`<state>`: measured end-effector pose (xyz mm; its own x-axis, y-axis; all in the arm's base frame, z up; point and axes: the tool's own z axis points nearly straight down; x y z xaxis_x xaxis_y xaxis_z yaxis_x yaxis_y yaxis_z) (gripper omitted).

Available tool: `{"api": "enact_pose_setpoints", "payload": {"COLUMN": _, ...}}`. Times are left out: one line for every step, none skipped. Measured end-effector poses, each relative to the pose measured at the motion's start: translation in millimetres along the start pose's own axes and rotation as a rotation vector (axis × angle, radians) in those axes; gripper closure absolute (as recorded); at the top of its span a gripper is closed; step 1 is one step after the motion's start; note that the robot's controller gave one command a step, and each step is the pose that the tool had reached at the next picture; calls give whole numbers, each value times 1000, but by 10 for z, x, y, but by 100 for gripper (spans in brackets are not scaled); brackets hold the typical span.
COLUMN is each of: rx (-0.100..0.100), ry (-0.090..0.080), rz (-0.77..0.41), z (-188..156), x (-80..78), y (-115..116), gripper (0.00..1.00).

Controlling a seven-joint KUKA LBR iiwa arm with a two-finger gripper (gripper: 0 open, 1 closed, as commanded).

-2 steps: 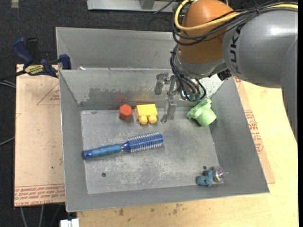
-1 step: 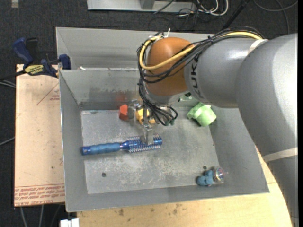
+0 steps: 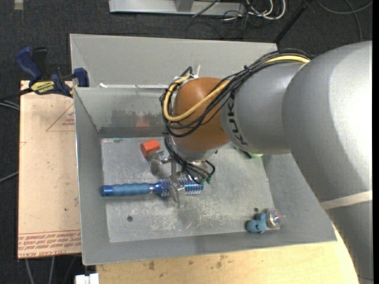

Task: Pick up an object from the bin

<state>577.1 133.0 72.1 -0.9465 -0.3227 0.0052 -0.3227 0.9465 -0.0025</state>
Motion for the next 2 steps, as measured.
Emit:
{"api": "enact_pose_setpoints", "payload": {"rx": 1, "ry": -10, "rz": 6, "z": 1, "x": -21, "y": -19, "gripper": 100}}
{"api": "enact_pose_setpoints", "payload": {"rx": -2, "ry": -16, "rz": -19, "z": -1370, "x": -256, "y": 45, "gripper": 100}}
